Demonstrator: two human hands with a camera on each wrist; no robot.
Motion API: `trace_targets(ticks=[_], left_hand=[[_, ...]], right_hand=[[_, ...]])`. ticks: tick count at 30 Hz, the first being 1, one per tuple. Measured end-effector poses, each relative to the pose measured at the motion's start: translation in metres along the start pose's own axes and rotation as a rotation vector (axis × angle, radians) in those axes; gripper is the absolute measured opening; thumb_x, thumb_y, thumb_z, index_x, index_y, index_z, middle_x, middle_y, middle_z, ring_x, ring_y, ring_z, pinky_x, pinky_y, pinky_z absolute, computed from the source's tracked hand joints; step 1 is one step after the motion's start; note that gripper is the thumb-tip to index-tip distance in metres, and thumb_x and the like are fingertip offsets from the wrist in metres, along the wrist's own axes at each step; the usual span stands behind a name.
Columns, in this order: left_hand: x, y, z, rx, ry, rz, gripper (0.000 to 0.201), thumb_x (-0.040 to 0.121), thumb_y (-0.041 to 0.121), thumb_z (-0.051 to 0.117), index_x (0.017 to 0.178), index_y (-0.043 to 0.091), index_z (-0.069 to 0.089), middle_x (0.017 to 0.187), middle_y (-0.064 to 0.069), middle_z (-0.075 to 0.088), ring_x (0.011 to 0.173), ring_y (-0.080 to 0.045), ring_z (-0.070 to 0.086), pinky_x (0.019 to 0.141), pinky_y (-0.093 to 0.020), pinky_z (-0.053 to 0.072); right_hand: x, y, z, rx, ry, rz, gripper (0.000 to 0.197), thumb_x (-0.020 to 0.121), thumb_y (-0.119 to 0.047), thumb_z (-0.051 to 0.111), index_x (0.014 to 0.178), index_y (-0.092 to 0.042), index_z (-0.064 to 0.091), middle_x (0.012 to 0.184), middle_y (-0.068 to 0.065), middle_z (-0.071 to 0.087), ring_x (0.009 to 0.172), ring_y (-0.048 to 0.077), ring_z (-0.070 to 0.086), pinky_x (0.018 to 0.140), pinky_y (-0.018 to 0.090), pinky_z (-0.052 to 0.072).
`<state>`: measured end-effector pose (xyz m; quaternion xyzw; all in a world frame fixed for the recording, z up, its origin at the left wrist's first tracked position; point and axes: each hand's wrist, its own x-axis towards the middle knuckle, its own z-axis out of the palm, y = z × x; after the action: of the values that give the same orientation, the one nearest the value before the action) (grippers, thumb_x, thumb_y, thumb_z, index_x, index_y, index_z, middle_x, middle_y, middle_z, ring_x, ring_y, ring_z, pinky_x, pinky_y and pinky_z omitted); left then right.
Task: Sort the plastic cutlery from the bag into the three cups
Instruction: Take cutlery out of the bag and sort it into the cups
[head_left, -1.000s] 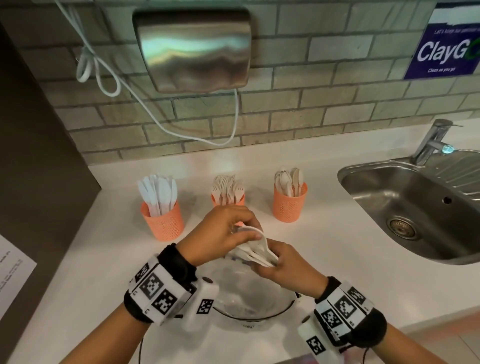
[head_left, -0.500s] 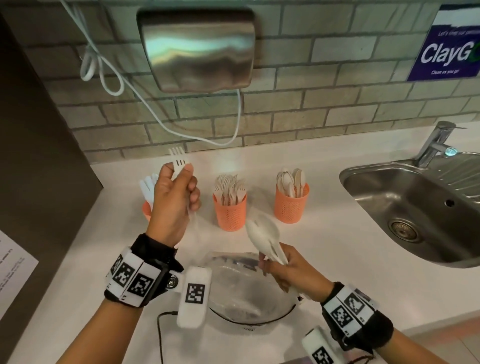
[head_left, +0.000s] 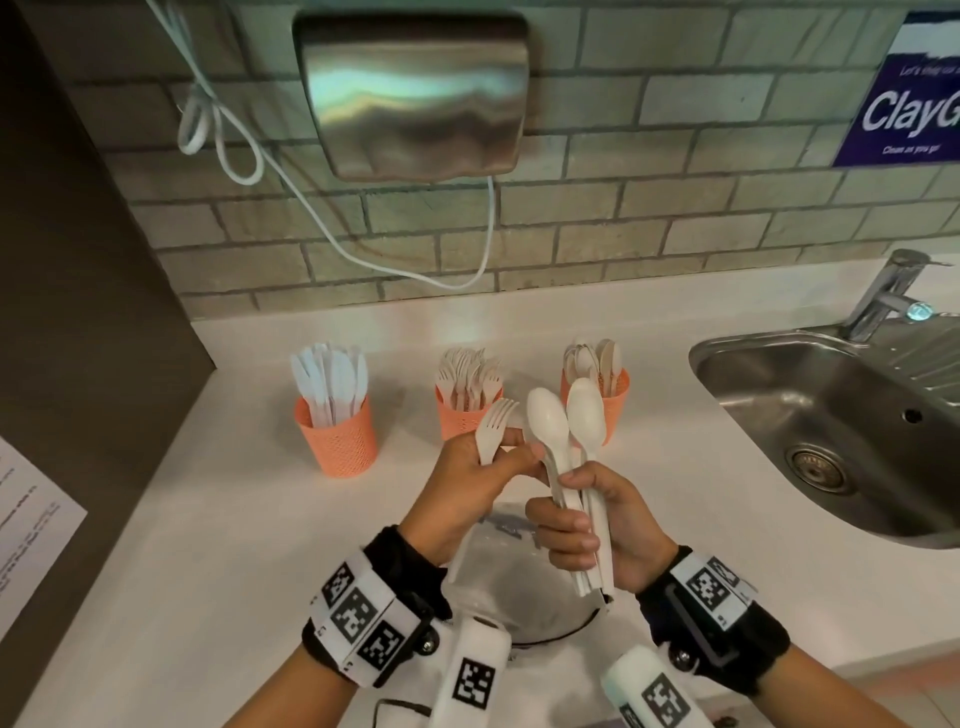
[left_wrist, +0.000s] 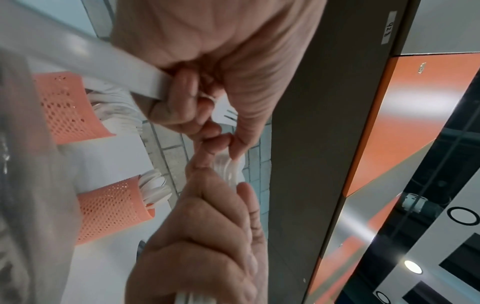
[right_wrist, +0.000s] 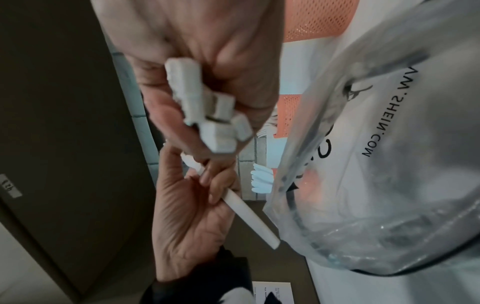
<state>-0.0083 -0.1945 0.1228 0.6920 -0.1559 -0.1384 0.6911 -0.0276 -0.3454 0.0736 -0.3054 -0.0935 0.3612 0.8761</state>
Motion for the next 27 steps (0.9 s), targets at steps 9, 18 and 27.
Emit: trace_targets(ticks=[9, 18, 27], left_hand=[[0.01, -0.021, 0.01, 0.149, 0.142, 0.063, 0.032, 0.076, 0.021, 0.075, 0.056, 0.032, 0.052, 0.05, 0.014, 0.045, 0.058, -0.005, 0.043, 0.065, -0.022, 0.038], [0.014, -0.021, 0.015, 0.261, 0.189, 0.085, 0.016, 0.082, 0.024, 0.068, 0.069, 0.031, 0.06, 0.06, 0.013, 0.064, 0.064, 0.001, 0.06, 0.069, -0.023, 0.048], [0.018, -0.026, 0.015, 0.058, 0.209, 0.029, 0.016, 0.094, 0.014, 0.051, 0.081, 0.019, 0.059, 0.066, 0.006, 0.06, 0.049, 0.003, 0.051, 0.058, -0.015, 0.041]], right_hand=[[0.001, 0.003, -0.003, -0.071, 0.21, 0.021, 0.037, 0.06, -0.023, 0.079, 0.059, -0.015, 0.043, 0.037, -0.005, 0.04, 0.03, 0.004, 0.037, 0.031, 0.014, 0.033], [0.002, 0.004, -0.005, -0.092, 0.197, -0.078, 0.043, 0.059, -0.026, 0.077, 0.091, -0.004, 0.06, 0.055, 0.005, 0.056, 0.032, 0.006, 0.041, 0.032, 0.015, 0.037], [0.001, -0.003, -0.005, -0.019, 0.123, -0.09, 0.029, 0.065, -0.024, 0.072, 0.085, -0.004, 0.062, 0.063, 0.006, 0.062, 0.035, 0.006, 0.046, 0.035, 0.015, 0.042]])
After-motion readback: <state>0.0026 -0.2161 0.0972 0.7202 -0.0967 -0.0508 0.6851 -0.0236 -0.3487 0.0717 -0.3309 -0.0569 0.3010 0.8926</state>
